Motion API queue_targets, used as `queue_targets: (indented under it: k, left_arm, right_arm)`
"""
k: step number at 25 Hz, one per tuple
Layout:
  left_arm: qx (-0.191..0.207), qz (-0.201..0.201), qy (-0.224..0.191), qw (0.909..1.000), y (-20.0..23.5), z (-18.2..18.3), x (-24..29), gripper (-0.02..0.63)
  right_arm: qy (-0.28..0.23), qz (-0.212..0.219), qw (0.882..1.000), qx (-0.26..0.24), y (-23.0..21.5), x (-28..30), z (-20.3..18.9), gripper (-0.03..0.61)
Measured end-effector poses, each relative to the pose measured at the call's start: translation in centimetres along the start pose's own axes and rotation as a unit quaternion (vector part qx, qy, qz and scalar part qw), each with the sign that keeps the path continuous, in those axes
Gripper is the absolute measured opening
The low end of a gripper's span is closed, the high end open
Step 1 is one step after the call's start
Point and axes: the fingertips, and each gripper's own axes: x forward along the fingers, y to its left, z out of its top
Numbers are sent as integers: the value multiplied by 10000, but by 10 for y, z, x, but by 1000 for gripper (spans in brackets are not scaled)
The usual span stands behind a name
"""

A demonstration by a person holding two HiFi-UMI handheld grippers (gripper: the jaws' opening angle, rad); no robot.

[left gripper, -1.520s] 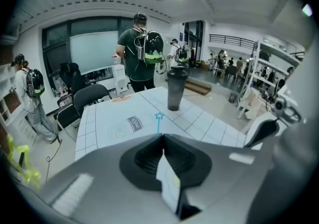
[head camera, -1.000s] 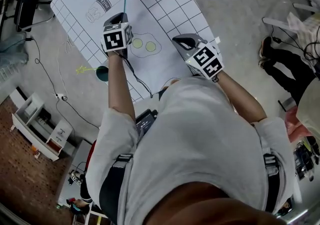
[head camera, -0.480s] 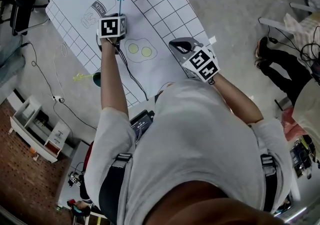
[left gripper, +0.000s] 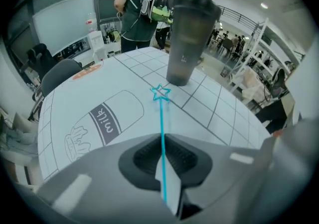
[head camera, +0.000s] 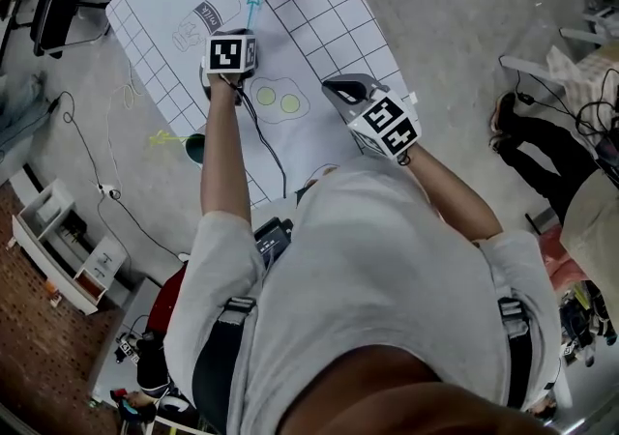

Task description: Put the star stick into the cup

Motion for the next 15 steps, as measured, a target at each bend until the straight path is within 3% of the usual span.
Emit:
queue_targets:
  k: [3, 6, 10, 15]
  left_arm:
    - [-107, 118, -711, 9973, -7, 14, -26, 17]
    - [-138, 117, -1526, 9881, -20, 26, -62, 18]
    - [-441, 120, -2478, 9677, -29, 24, -115, 17]
    - [-733, 540, -3320, 9389, -33, 7, -178, 17]
  right_arm:
    - [-40, -9, 10000, -84, 6, 0, 6, 0]
    - [-33, 36, 9999, -146, 18, 2, 6, 0]
    - [-29, 214, 9993, -316, 42, 8, 8, -1]
    - [30, 437, 9977, -520, 75, 20, 6, 0]
